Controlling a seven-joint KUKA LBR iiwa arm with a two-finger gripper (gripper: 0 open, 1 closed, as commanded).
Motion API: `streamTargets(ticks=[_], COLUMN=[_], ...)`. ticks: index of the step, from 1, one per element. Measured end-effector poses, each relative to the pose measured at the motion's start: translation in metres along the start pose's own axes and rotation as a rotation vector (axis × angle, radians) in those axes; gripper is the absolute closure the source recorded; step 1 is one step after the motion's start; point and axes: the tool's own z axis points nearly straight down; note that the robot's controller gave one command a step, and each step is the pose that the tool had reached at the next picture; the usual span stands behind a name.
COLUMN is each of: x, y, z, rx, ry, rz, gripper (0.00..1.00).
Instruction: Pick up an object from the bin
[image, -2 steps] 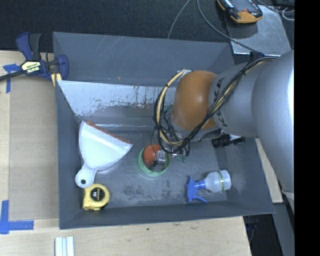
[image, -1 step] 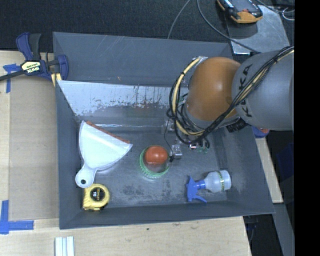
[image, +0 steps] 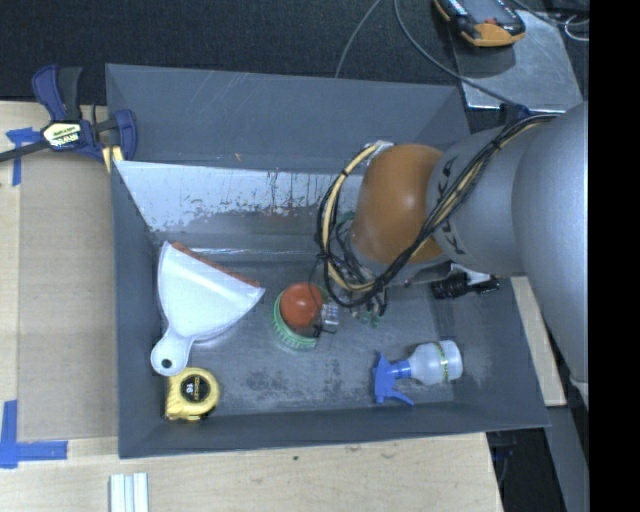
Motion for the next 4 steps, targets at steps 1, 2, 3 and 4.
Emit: streamTargets(ticks=[1,2,3,4], x=[0.0,0.001,0.001,0.008], y=[0.0,0.049,0.047,0.125], z=[0.001,-0.019,-0.018,0.003], rx=[-0.002,-0.004,-0.002,-0.003], ry=[-0.005,-0.013,-0.011,-0.016], rz=[0.002,-0.334,-0.331,-0.419], gripper=[1.0,1.0,0.0,0.0])
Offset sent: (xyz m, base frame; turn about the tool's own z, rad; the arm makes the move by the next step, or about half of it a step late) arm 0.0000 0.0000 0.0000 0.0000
